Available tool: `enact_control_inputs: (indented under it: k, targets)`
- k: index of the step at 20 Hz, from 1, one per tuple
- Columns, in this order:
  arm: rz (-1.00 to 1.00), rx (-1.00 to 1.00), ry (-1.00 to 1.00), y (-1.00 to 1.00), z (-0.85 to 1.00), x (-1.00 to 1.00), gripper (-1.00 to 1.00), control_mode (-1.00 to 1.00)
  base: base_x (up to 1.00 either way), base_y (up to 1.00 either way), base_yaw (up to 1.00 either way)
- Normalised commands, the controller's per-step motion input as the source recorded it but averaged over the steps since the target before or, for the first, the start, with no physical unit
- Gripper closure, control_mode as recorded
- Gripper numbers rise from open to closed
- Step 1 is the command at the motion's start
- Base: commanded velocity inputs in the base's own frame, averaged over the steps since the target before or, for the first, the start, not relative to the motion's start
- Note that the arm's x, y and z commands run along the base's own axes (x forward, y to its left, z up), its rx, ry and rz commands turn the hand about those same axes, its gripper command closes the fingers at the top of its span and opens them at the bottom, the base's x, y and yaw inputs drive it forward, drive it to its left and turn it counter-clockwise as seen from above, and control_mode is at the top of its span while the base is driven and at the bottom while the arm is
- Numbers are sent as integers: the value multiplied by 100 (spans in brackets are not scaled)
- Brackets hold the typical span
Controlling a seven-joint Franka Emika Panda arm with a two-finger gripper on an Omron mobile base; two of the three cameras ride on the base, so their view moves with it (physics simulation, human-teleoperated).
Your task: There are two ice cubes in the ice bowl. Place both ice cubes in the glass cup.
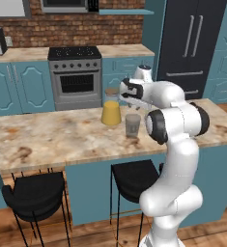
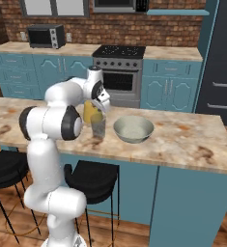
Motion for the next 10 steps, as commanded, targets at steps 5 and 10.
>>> enact_control_inputs:
  k: [5, 10]
  targets:
    - [0, -3, -33, 0, -15, -100, -100, -100, 0, 0, 0]
    - [0, -5, -14, -3, -26, -100, -100, -100, 0, 0, 0]
